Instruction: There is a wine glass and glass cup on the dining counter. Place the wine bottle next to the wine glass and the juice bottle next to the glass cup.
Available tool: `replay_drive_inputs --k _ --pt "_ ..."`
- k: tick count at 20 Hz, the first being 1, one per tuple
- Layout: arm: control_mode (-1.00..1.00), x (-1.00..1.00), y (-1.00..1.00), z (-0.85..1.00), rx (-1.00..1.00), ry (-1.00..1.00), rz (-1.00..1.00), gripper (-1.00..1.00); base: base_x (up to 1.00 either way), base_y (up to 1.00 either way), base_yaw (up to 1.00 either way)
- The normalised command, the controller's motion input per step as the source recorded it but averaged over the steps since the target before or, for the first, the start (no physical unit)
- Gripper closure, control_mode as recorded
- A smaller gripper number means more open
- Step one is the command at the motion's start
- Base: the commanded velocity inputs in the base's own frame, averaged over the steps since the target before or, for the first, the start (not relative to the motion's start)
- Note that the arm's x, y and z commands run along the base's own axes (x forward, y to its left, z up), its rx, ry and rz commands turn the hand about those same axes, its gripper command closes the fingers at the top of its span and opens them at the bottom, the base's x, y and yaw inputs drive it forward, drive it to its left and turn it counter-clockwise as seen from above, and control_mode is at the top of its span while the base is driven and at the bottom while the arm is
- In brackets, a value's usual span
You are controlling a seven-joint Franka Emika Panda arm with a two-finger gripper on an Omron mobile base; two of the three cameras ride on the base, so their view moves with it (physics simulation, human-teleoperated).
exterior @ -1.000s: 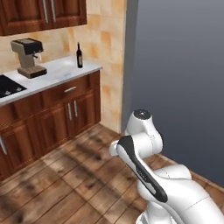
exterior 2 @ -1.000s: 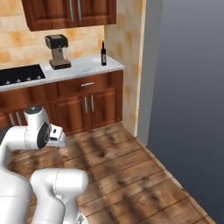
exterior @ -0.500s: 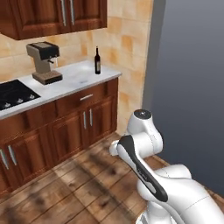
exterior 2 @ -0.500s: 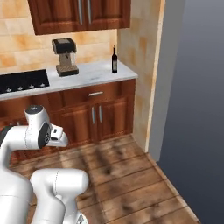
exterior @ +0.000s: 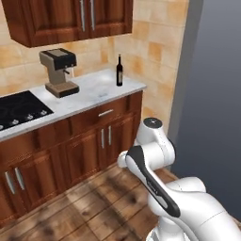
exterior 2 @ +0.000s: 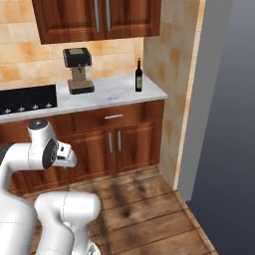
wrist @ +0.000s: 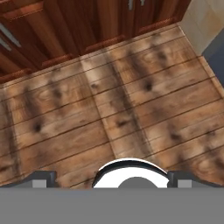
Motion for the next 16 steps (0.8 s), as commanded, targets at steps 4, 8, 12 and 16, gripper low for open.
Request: replay_drive_inputs --k 4,8,12,16 --pt "1.0 0.0 0.0 0.0 0.0 0.0 0.0 -1.0 0.75 -0.27 0.02" --pt "1.0 0.0 0.0 0.0 0.0 0.0 0.0 -1.0 0.75 -0.31 0.01" --pt "1.0 0.0 0.0 0.0 0.0 0.0 0.0 -1.0 0.75 -0.3 0.03" --pt "1.0 0.0 0.0 0.0 0.0 0.0 0.0 -1.0 0.73 -0.28 0.08"
